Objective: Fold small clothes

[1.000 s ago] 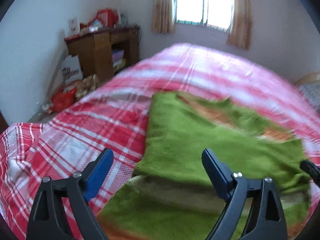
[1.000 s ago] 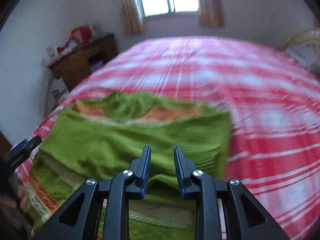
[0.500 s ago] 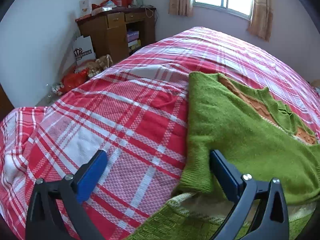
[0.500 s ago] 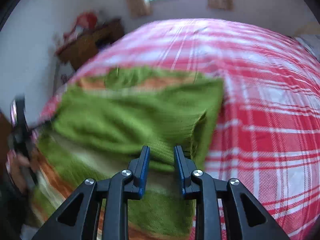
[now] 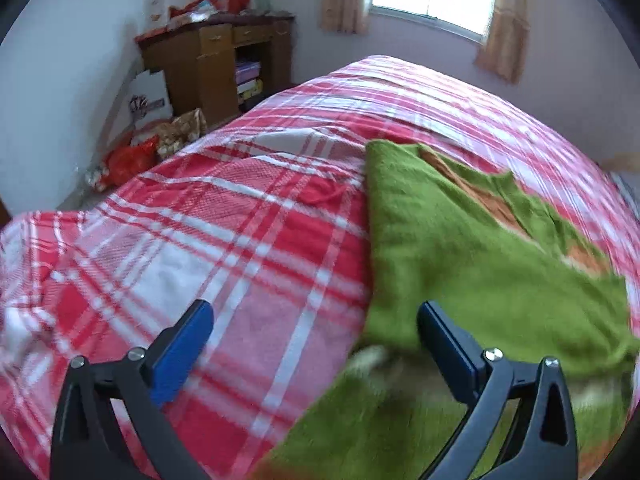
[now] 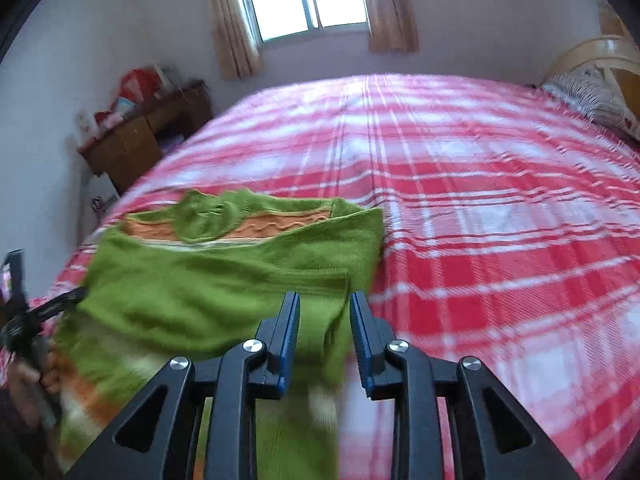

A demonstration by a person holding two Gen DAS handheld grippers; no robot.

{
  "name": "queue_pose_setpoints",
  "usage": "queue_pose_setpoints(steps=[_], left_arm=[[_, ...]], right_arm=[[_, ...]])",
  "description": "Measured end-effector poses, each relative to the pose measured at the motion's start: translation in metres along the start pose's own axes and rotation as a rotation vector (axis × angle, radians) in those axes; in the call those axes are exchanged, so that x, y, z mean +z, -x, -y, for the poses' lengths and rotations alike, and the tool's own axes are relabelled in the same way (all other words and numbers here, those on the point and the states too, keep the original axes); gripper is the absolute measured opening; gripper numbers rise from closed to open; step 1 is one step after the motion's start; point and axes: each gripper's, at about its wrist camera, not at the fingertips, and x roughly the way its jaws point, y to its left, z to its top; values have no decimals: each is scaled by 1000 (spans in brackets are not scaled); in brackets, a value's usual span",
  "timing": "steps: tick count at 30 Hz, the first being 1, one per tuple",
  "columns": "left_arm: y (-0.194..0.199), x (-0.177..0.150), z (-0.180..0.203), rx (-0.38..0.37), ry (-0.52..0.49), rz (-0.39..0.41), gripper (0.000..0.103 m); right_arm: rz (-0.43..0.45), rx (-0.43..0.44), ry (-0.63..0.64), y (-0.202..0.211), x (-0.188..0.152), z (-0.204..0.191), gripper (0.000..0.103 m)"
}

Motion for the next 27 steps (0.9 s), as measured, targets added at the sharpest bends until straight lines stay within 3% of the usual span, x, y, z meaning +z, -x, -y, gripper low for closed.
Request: queue_pose_setpoints(steps=[2, 4, 5, 11, 18, 22, 27], left_arm=[[25, -16, -6, -34, 2, 28, 103], [51, -33, -12, -72, -10, 57, 103], [62, -40, -13, -80, -31, 75, 103], [119, -79, -17, -50, -211, 185, 103], [132, -104, -29, -95, -218, 131, 103], [136, -123, -29, -82, -229, 112, 103], [148, -142, -34, -118, -230, 96, 103]], right_arm=[[12, 26, 12, 34, -18, 0, 30], [8, 46, 17, 64, -40, -2, 45], [7, 53, 16, 83, -57, -2, 47], [-73, 113, -25, 126, -129, -5, 48], [-187, 156, -72, 133, -191, -15, 48], [-227, 182, -58, 140, -213, -31, 48], [-285, 174, -32, 132, -231, -46, 48]])
